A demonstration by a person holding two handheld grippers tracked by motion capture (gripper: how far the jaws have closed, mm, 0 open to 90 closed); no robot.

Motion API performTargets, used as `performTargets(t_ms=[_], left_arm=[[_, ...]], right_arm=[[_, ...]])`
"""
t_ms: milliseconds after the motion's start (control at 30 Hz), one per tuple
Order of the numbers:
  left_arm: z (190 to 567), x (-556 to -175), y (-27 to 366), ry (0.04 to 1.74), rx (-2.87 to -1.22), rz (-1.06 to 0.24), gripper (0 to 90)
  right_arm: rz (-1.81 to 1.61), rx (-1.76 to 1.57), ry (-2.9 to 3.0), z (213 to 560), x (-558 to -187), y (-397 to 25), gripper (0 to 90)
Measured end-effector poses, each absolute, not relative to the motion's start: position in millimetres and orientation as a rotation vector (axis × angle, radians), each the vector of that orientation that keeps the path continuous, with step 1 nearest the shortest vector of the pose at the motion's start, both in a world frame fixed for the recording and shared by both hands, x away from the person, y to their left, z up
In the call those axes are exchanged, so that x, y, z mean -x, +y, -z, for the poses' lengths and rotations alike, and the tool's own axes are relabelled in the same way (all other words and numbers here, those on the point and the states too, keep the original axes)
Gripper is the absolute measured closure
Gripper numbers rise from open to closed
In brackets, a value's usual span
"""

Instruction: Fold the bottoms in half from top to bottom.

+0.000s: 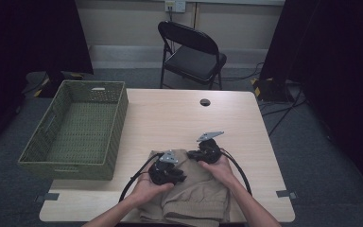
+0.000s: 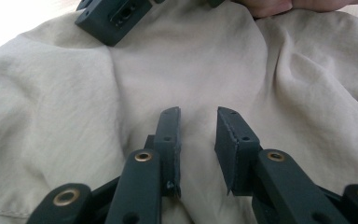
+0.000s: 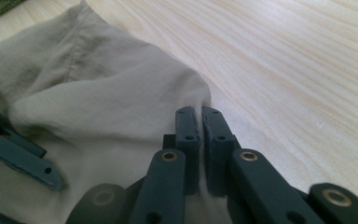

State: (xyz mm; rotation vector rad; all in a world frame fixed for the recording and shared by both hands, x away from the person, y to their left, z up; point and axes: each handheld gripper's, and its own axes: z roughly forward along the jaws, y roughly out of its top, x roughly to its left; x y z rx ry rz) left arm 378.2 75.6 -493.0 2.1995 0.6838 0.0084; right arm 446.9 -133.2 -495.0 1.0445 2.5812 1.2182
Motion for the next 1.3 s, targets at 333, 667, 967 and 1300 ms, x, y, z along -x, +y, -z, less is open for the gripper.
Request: performTargets(t_ms=[333,667,967,1300], left_arm=[[495,-383,81,0.705,-2.18,-0.05,70.1],[495,-385,85,0.707,-2.178,-0.131,69.1],[494,-382,84,0.706,-2.185,-0.134,64.4],[472,-366,81,0.632,-2.15,-0.06,59.1]], right_arm=[[-1.339,-1.041,2.532,476,-446,-134,86.1],[-1.513,-0.973,2.54,448,-431,-133,86.4],[-1.511,-0.953,2.539,446,-428,-131,86.4],[-1.514,-0.989,2.524,448,-433,-134,86.4]])
